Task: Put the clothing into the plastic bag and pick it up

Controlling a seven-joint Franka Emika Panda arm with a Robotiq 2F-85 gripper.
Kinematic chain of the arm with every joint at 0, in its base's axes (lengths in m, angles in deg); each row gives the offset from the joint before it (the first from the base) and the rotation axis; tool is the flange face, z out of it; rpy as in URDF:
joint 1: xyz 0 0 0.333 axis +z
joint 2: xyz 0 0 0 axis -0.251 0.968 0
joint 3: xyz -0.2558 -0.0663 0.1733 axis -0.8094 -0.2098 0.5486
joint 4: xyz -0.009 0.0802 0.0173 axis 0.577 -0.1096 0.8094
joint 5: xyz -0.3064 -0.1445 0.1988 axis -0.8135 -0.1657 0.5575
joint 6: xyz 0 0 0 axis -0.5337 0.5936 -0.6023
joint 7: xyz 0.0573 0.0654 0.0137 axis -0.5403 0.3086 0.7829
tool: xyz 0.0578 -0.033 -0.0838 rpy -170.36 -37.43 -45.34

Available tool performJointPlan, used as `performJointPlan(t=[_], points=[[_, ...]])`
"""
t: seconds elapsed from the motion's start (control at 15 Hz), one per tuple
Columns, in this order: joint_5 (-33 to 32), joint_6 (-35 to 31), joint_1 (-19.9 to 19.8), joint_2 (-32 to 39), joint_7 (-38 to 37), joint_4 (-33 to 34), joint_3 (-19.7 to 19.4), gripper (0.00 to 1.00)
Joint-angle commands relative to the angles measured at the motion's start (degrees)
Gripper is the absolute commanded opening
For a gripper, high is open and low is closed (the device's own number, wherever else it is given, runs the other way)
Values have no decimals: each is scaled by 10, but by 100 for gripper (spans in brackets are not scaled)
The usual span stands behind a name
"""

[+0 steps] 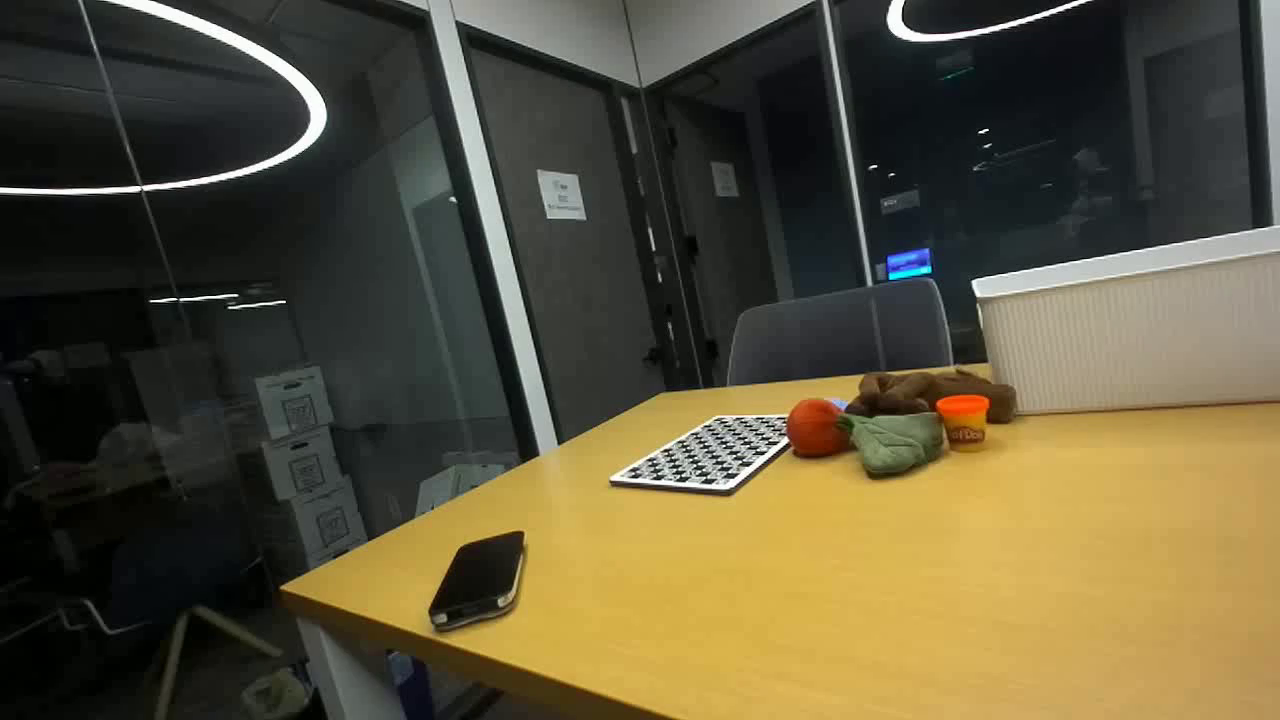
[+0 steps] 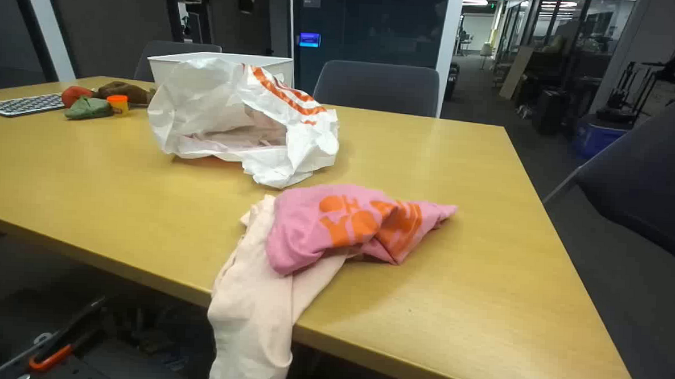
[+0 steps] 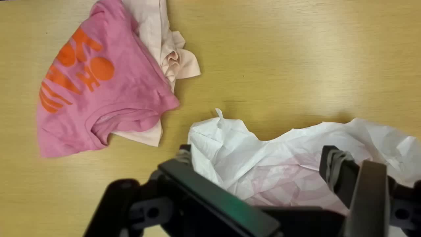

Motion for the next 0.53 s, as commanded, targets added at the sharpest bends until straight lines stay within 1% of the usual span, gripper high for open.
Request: performJointPlan(t=[0.0, 0.47], points=[[-2, 1, 6, 1, -2, 3, -5, 100], [-4, -1, 3, 0, -10, 5, -5, 100]])
